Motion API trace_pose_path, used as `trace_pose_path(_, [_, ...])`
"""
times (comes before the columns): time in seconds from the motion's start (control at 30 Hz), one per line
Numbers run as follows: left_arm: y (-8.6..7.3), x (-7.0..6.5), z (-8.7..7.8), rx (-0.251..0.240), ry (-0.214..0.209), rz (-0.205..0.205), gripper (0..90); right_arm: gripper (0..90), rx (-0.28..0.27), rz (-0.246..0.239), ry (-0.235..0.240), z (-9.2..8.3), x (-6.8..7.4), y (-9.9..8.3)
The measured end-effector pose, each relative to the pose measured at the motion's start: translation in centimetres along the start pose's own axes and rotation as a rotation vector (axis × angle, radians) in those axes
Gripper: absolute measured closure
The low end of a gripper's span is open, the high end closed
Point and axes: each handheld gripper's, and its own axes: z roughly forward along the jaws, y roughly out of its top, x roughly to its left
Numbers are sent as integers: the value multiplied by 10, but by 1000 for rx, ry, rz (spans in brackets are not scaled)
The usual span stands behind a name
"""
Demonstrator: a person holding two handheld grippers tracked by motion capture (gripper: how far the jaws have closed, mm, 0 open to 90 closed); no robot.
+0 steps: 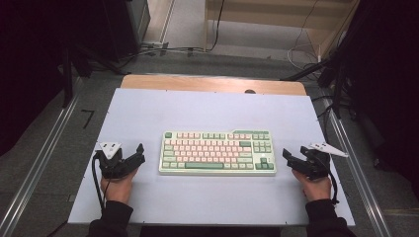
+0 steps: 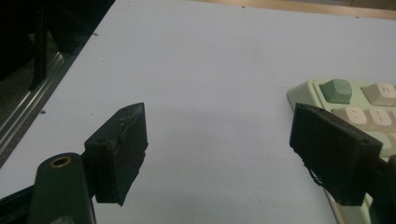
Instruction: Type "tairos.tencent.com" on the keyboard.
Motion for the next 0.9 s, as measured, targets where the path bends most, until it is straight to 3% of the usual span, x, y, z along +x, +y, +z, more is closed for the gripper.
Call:
trace_pose_path(0.2, [-1,-4,1,21,-4,7,203,245,-3,-4,7,0,3,0])
trace_pose_path(0.53, [0,-6,-1,16,-40,-7,293,287,-4,-19,25,1,11,0])
trace_pose_path(0.9, [-1,-19,-2,13,-69,29,335,329,-12,-39,50,2,22,3])
